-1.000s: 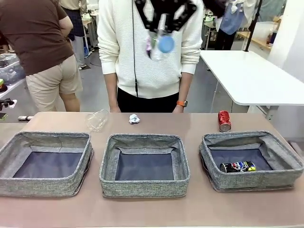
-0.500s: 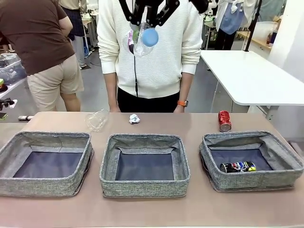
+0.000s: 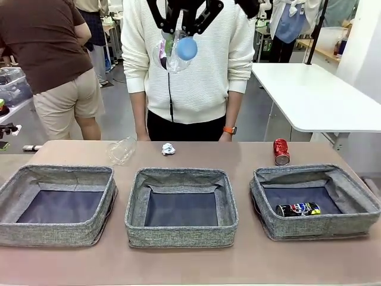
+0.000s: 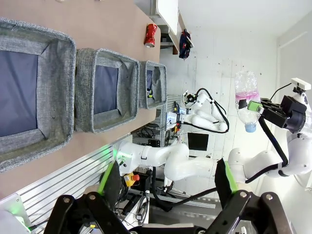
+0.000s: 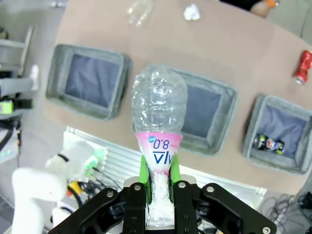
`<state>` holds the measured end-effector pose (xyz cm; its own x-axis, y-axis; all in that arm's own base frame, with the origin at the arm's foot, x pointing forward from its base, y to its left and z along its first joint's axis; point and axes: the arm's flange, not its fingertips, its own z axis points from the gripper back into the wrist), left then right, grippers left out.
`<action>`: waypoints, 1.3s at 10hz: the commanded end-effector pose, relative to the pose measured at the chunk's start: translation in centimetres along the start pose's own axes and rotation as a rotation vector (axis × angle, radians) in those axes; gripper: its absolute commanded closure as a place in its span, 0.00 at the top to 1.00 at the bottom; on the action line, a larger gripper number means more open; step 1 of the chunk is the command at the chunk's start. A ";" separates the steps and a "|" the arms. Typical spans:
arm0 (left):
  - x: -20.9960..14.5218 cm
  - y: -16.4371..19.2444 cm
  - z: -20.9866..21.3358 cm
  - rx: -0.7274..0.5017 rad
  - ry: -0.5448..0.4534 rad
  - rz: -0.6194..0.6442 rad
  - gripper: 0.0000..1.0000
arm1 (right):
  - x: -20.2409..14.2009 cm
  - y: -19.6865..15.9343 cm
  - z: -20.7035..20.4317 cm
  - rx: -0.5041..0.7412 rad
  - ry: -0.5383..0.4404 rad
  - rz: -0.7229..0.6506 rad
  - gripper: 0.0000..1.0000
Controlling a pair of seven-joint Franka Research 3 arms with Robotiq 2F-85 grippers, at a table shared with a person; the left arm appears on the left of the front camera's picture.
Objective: Sort the waste into the appropriate baskets.
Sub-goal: Pick up the waste item pointed out by the person, then place the picked waste into the Fabric basket indicated by the person.
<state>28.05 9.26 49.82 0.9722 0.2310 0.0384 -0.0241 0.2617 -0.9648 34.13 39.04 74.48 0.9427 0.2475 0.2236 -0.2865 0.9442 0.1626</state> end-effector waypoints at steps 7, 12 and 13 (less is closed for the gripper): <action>-0.1 -0.5 0.0 -0.020 -0.004 0.005 1.00 | 0.0 -0.1 0.2 0.006 -0.001 -0.007 0.18; -0.1 -0.5 0.0 -0.020 -0.004 0.005 1.00 | 0.0 -0.1 0.2 0.006 -0.001 -0.007 0.18; -0.1 -0.5 0.0 -0.020 -0.004 0.005 1.00 | 0.0 -0.1 0.2 0.006 -0.001 -0.007 0.18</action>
<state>28.05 9.26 49.82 0.9722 0.2310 0.0384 -0.0241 0.2617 -0.9648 34.25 38.91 74.50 0.9434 0.2448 0.2236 -0.2839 0.9448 0.1635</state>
